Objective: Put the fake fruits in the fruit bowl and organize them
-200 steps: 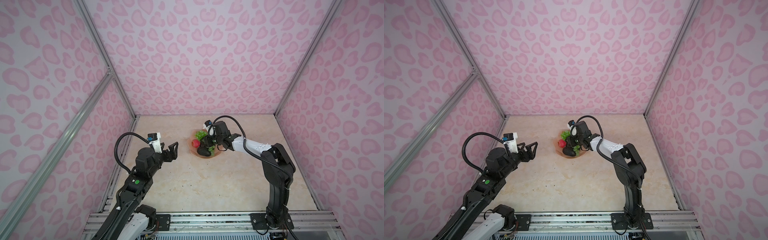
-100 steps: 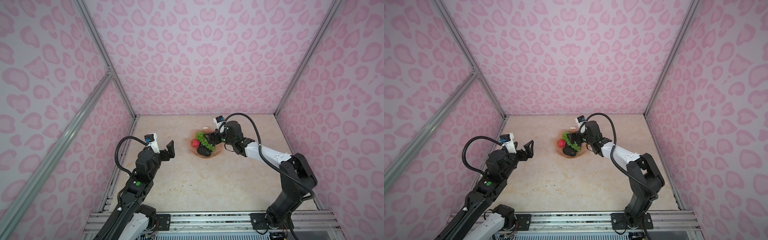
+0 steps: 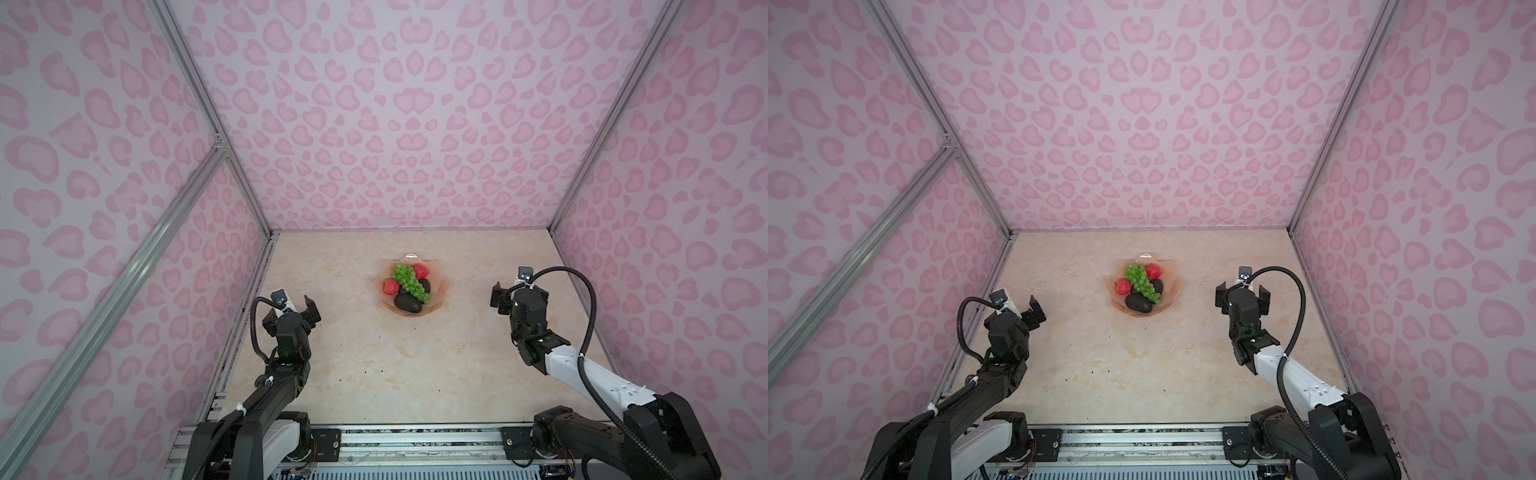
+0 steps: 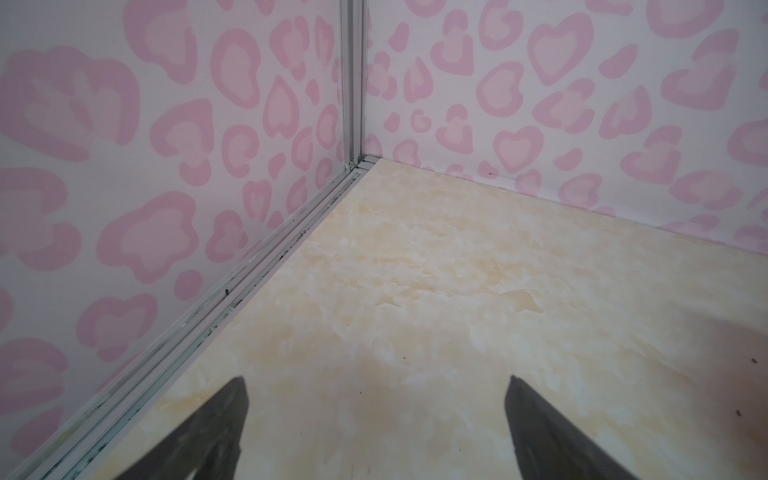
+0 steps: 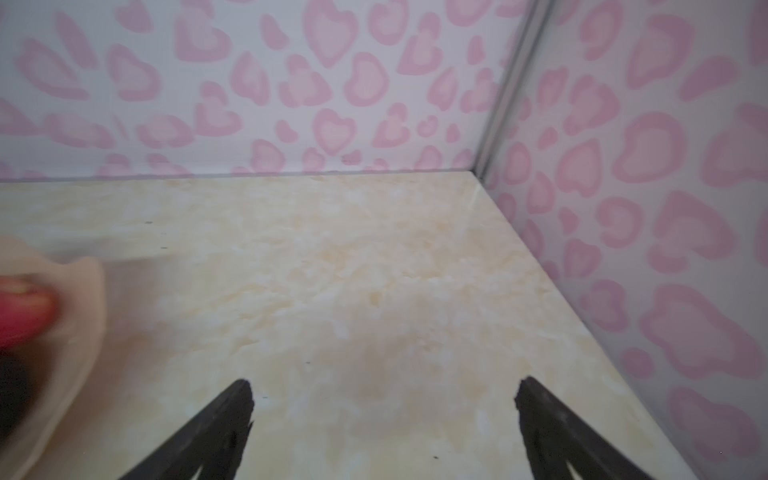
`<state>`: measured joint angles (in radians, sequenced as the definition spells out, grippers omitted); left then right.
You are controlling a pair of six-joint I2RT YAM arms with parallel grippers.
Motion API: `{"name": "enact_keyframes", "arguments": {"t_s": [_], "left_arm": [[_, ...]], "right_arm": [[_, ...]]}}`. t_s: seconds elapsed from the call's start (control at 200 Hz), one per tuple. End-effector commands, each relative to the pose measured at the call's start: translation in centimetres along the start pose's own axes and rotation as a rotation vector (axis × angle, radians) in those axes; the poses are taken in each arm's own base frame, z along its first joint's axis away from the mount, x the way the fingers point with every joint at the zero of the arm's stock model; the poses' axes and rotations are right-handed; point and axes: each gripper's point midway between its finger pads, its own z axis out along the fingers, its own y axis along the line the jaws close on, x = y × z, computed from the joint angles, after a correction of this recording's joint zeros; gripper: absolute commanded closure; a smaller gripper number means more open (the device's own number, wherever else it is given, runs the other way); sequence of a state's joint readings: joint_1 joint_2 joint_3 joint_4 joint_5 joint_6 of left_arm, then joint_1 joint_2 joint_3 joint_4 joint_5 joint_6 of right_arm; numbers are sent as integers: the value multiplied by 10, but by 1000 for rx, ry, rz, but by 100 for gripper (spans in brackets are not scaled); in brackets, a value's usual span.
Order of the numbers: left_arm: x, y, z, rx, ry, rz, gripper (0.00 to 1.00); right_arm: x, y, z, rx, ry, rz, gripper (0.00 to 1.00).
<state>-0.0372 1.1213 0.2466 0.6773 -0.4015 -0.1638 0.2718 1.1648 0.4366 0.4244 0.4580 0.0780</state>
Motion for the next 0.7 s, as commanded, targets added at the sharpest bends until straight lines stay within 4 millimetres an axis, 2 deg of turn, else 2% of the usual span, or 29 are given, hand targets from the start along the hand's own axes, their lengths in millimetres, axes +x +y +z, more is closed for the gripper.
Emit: {"name": "enact_keyframes", "arguments": {"t_s": [0.0, 0.07, 0.14, 0.185, 0.31, 0.375, 0.51, 0.695], "left_arm": [[-11, -7, 13, 27, -75, -17, 3], [-12, -10, 21, 34, -89, -13, 2], [-2, -11, 33, 49, -59, -17, 2], [4, -21, 39, 93, -23, 13, 2], [6, -25, 42, 103, -20, 24, 2], [6, -24, 43, 100, -14, 27, 2], [5, -25, 43, 102, -17, 28, 2], [6, -27, 42, 98, -17, 39, 2]], "right_arm": [[-8, -30, 9, 129, -102, 9, 1], [6, -34, 17, 139, -91, -18, 1], [19, -41, 25, 113, -95, 27, 1], [26, -44, 29, 92, -105, 67, 0], [42, -25, 42, -32, -98, 53, 0], [38, -19, 45, -58, -139, 51, 0], [43, -14, 50, -87, -72, 35, 0], [43, -16, 51, -72, -58, 34, 0]]}}
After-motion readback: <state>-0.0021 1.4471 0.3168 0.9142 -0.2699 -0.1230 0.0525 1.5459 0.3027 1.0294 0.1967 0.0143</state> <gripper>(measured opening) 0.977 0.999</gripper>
